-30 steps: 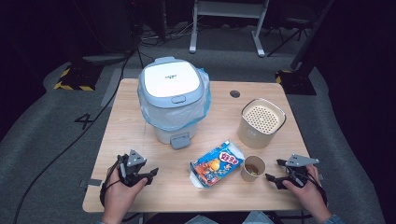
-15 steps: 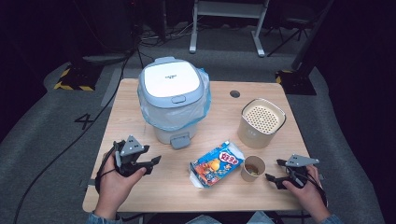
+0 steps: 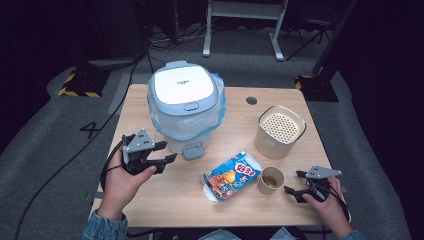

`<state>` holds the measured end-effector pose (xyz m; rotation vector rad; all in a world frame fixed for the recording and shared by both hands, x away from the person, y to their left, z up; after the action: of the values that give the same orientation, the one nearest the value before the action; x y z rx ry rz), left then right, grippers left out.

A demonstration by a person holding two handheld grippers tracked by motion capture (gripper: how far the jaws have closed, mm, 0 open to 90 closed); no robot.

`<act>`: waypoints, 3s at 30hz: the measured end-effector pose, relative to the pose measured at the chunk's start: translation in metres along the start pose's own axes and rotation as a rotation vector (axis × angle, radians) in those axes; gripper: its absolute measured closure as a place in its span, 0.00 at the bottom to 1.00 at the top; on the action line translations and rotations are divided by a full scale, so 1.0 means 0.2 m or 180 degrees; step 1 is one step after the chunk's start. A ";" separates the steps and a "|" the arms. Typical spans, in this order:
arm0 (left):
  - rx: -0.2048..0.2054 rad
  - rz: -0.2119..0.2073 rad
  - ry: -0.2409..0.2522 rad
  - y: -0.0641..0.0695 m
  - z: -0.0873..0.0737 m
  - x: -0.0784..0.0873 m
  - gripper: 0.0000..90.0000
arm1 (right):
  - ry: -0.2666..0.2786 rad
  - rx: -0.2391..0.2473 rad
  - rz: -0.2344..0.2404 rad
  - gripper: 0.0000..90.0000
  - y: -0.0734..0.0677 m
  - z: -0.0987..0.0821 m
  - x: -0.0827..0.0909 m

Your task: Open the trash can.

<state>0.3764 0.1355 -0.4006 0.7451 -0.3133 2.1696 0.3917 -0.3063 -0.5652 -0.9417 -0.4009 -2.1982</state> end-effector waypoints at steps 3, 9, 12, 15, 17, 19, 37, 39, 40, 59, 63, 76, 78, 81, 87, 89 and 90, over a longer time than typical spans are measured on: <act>-0.0047 -0.0093 0.0054 -0.01 0.05 0.02 0.62 | 0.0000 0.0000 0.0000 0.17 0.00 0.00 0.00; -0.0137 -0.0250 0.0140 -0.03 0.14 0.05 0.71 | -0.0001 0.0001 -0.0002 0.17 0.00 0.00 0.00; -0.0152 -0.0316 0.0223 -0.05 0.21 0.08 0.71 | 0.0000 0.0000 0.0000 0.17 0.00 0.00 0.00; -0.0140 -0.0335 0.0263 -0.07 0.24 0.09 0.69 | -0.0001 0.0002 -0.0003 0.17 0.00 0.00 0.00; -0.0144 -0.0378 0.0316 -0.08 0.28 0.10 0.71 | -0.0002 0.0002 -0.0003 0.17 0.00 0.00 0.00; -0.0153 -0.0387 0.0320 -0.09 0.31 0.10 0.72 | -0.0002 0.0001 -0.0003 0.17 0.00 0.00 0.00; -0.0188 -0.0413 0.0451 -0.18 0.57 0.03 0.93 | 0.0000 0.0001 -0.0001 0.17 0.00 0.00 0.00; -0.0169 -0.0414 0.0467 -0.19 0.59 0.01 0.95 | -0.0001 0.0001 -0.0003 0.17 0.00 0.00 0.00; -0.0152 -0.0415 0.0486 -0.20 0.60 -0.01 0.95 | -0.0002 0.0001 -0.0003 0.17 0.00 0.00 0.00; -0.0205 -0.0060 0.0306 -0.22 0.60 -0.15 0.98 | -0.0001 0.0001 -0.0003 0.17 0.00 0.00 0.00; -0.0171 -0.0076 0.0292 -0.22 0.60 -0.15 0.99 | -0.0001 0.0002 -0.0003 0.17 0.00 0.00 0.00; -0.0276 0.0048 0.0146 -0.22 0.60 -0.15 1.00 | -0.0002 0.0001 -0.0003 0.17 0.00 0.00 0.00; -0.0225 -0.0013 0.0161 -0.22 0.60 -0.15 1.00 | -0.0001 0.0002 -0.0003 0.17 0.00 0.00 0.00; -0.0185 -0.0056 0.0209 -0.22 0.59 -0.15 1.00 | -0.0001 0.0001 -0.0002 0.17 0.00 0.00 0.00; -0.0125 0.0028 0.0247 -0.22 0.60 -0.15 0.68 | -0.0002 0.0001 -0.0003 0.17 0.00 0.00 0.00; -0.0067 -0.0129 0.0294 -0.19 0.61 -0.14 0.61 | -0.0001 0.0000 -0.0002 0.17 0.00 0.00 0.00; -0.0070 -0.0205 0.0340 -0.17 0.61 -0.13 0.59 | -0.0001 0.0002 -0.0003 0.17 0.00 0.00 0.00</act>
<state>0.4648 0.0855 -0.3200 0.6160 -0.2540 2.1326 0.3918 -0.3064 -0.5653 -0.9418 -0.4021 -2.1986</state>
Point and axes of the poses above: each handheld gripper's, and its own axes: x roughly backward along the jaws, z roughly out of its top, y roughly to its right, the point moved 9 cm from there along -x, roughly forward along the jaws, and after that the axes turned 4 degrees about -y, right-handed, at the moved point
